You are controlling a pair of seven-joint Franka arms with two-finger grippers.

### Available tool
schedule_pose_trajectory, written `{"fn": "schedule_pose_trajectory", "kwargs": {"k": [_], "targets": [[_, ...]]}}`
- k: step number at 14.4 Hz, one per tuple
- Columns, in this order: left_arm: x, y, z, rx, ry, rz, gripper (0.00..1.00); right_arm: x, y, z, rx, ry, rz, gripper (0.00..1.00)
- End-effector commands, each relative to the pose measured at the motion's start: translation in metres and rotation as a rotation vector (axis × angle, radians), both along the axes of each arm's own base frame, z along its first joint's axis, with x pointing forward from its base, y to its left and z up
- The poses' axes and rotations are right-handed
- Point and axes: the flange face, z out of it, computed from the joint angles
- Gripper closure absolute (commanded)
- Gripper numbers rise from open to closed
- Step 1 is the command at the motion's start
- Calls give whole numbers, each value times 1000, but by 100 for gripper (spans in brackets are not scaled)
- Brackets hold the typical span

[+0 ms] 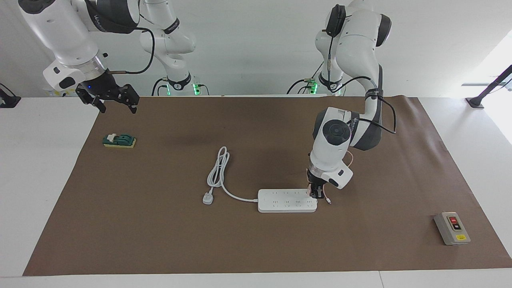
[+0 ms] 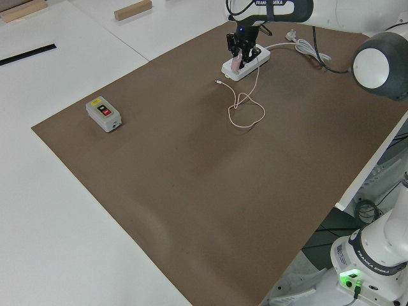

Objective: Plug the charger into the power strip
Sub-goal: 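Push the charger prongs into the strip socket with the left gripper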

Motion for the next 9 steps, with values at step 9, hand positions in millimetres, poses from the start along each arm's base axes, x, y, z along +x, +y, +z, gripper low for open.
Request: {"fn": "schedule_pose_trajectory", "kwargs": {"k": [9], "targets": [[-7,4,-10,-39,22,-15,100,-9,-1,2,-7,5,15,0]]}}
